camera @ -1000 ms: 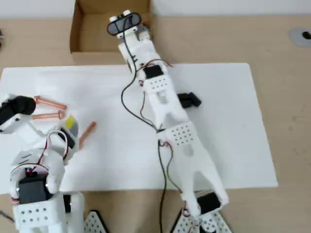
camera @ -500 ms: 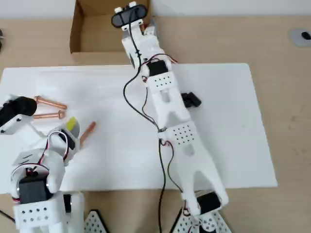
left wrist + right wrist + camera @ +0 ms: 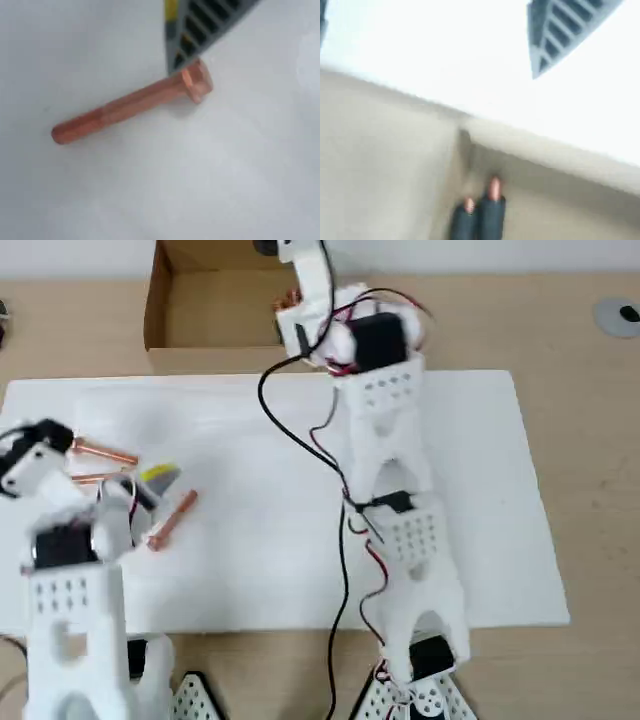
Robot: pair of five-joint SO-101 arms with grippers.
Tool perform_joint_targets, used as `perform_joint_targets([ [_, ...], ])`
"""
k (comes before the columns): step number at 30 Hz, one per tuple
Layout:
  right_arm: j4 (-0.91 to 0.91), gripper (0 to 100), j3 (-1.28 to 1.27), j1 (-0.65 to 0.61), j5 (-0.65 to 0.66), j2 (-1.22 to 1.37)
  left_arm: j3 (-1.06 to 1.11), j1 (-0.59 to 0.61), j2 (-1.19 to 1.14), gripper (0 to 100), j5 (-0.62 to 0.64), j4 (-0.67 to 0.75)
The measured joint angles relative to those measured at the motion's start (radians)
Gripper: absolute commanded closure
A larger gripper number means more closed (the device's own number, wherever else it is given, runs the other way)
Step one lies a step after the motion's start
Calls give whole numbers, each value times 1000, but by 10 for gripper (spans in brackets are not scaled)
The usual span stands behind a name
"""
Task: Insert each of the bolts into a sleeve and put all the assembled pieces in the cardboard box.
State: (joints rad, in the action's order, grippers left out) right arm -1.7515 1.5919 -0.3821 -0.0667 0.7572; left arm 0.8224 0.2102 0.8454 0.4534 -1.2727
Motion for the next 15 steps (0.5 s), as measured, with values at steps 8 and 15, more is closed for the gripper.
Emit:
perform_joint_targets([
  [8, -23, 676, -292, 11, 196, -259, -172, 0, -379, 650, 132, 0],
  [15, -23, 676, -982, -21, 451, -761, -175, 12, -400, 649, 199, 0],
])
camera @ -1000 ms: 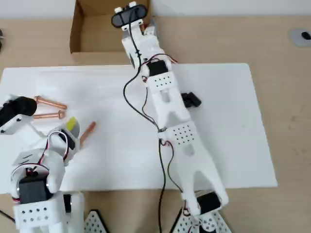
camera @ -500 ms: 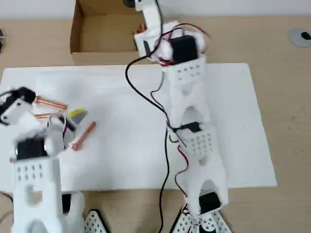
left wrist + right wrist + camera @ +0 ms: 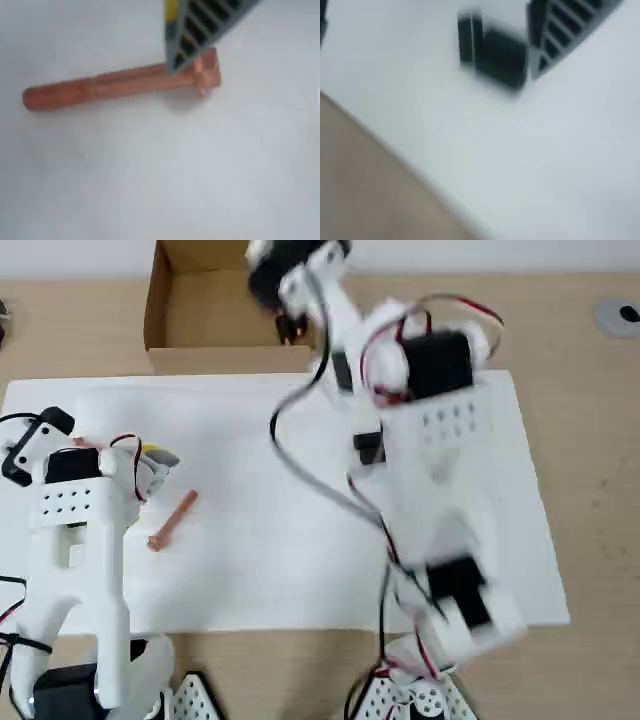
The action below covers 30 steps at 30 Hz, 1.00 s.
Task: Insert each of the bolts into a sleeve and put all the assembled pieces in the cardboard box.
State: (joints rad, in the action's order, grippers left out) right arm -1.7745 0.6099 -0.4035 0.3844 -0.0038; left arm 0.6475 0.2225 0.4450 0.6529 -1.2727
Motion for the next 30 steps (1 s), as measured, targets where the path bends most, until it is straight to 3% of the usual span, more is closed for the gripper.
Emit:
perform_joint_targets([
  [3, 6, 676, -414, -9, 235, -259, 0, 28, 0, 647, 0, -20],
  [6, 80, 676, -779, 61, 480, -499, 0, 40, 0, 647, -6, -83],
  [9, 157, 677, -1011, 163, 687, -614, -5, 41, -11, 647, -49, -138],
  [11, 212, 677, -1068, 226, 758, -609, -8, 41, -11, 649, -57, -155],
  [19, 598, 677, -1099, 356, 801, -313, -9, 66, -11, 650, -14, -141],
  [30, 657, 677, -1099, 210, 801, -233, -23, 129, -11, 650, 11, -124],
])
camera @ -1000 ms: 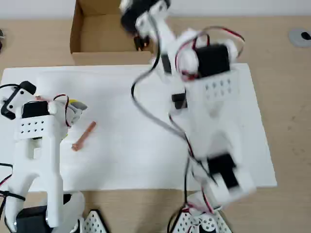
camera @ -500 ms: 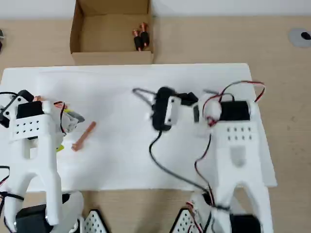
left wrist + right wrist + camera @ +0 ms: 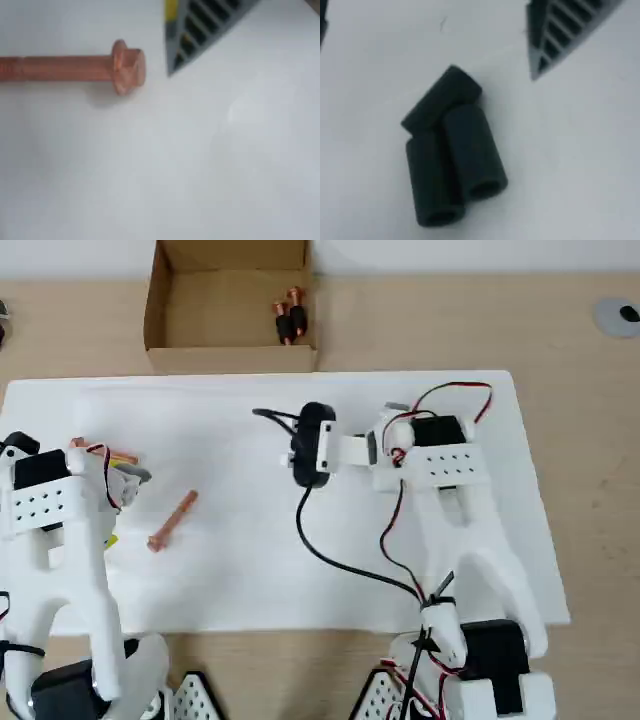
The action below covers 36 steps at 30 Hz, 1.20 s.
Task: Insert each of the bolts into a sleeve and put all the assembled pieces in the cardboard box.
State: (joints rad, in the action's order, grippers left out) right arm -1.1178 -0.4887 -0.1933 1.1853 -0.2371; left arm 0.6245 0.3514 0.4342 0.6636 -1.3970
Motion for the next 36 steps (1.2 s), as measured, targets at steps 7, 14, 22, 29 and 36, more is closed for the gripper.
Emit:
perform_joint_targets([
  [7, 0, 677, 0, -6, 0, 117, 0, 0, 0, 650, 0, 0],
  [14, 5, 677, 57, -8, -8, 311, 0, 0, 0, 650, 0, 0],
  [22, -60, 677, 163, -8, -8, 370, 0, 0, 0, 650, 0, 0],
  [29, -190, 677, 282, -8, -8, 370, 0, 0, 0, 650, 0, 0],
  [36, -265, 677, 377, -8, -8, 405, 0, 0, 0, 650, 0, 0],
])
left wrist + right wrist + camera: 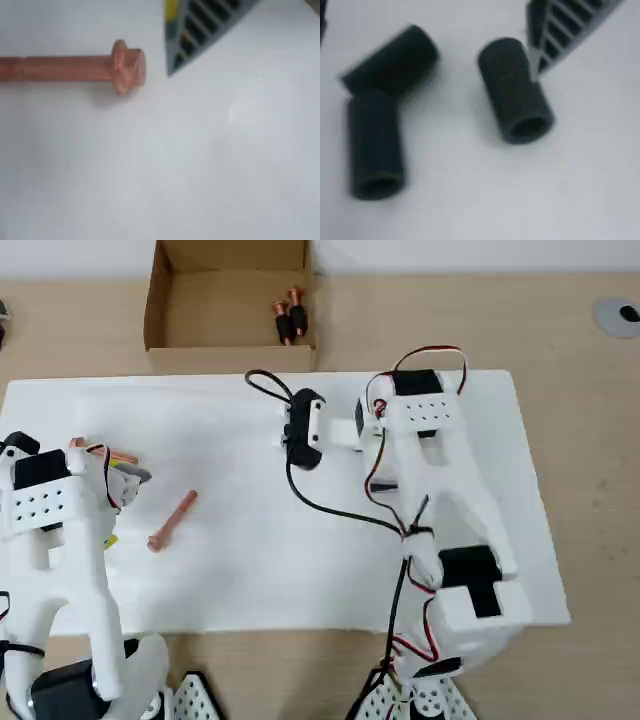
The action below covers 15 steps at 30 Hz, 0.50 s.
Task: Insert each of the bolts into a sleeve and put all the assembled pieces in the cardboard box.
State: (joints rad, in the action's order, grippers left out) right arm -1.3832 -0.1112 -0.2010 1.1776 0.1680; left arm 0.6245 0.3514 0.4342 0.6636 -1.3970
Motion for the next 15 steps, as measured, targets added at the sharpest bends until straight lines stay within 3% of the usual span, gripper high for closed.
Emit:
perform_joint_targets([
  [15, -40, 677, -31, 6, 54, 55, 0, 0, 0, 650, 0, 0],
])
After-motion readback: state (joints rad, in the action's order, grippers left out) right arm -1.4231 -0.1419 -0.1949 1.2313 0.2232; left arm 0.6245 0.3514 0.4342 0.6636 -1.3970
